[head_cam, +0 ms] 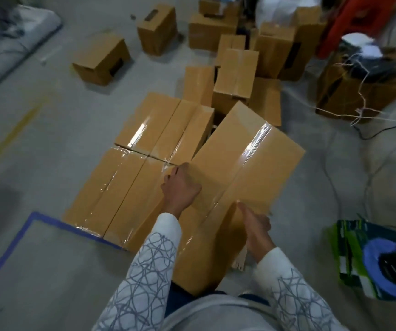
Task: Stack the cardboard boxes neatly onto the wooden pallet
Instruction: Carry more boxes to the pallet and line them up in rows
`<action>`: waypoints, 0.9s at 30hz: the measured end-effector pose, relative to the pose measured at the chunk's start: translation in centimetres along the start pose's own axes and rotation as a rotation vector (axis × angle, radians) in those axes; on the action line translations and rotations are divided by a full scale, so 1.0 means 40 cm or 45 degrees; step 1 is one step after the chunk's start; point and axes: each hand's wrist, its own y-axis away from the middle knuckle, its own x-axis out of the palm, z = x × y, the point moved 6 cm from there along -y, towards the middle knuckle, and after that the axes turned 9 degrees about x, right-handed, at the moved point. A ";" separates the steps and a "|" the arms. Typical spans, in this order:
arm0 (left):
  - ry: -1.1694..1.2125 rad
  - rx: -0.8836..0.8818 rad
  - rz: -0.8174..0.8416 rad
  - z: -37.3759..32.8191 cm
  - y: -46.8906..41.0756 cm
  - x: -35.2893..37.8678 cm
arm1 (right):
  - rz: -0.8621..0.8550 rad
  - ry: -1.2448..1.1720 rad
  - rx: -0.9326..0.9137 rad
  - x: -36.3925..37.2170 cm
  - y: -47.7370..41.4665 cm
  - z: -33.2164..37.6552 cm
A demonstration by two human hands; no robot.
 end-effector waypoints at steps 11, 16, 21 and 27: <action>0.047 0.033 0.125 -0.057 -0.313 0.025 | -0.075 -0.061 0.117 0.088 -0.191 0.283; 0.192 -0.061 0.195 -0.080 -0.531 0.143 | -0.228 0.118 0.192 0.120 -0.401 0.424; 0.195 -0.232 0.129 -0.001 -0.888 0.387 | -0.219 0.232 0.312 0.259 -0.809 0.538; 0.256 -0.229 0.104 0.259 -1.364 0.758 | -0.166 0.271 0.178 0.471 -1.474 0.533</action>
